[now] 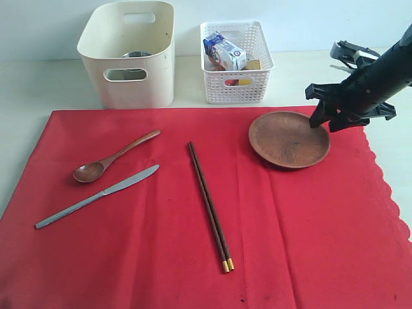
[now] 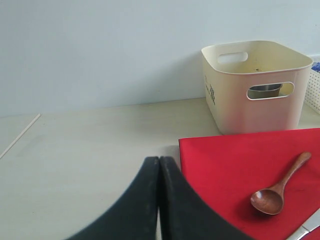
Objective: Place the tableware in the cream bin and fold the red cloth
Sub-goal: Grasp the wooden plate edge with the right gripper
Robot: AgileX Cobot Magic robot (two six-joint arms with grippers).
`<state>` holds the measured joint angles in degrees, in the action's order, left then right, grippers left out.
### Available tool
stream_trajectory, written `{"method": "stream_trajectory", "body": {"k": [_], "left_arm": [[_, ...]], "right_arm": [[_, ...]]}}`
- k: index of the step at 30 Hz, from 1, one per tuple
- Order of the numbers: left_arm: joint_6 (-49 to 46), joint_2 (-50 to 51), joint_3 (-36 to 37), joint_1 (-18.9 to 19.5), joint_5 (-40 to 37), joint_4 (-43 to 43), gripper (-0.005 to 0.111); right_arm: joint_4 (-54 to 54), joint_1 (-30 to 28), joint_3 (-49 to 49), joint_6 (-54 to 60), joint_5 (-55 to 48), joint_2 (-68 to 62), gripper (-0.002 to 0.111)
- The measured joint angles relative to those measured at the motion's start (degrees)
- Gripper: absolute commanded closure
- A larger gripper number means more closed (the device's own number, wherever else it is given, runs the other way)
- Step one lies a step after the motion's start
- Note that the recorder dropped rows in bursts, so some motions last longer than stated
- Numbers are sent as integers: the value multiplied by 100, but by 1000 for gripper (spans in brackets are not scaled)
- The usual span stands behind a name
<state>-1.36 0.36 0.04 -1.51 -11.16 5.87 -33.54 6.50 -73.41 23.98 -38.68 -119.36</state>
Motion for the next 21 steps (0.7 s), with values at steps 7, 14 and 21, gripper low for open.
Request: {"method": "stream_trajectory", "body": {"k": [7, 14, 21], "left_arm": [[0, 0, 0, 0, 0, 0, 106], [0, 0, 0, 0, 0, 0, 106], [0, 0, 0, 0, 0, 0, 106]], "right_arm": [[-139, 14, 0, 496, -91, -193, 70], [-216, 14, 0, 686, -133, -214, 103], [-292, 14, 0, 686, -201, -214, 108]]}}
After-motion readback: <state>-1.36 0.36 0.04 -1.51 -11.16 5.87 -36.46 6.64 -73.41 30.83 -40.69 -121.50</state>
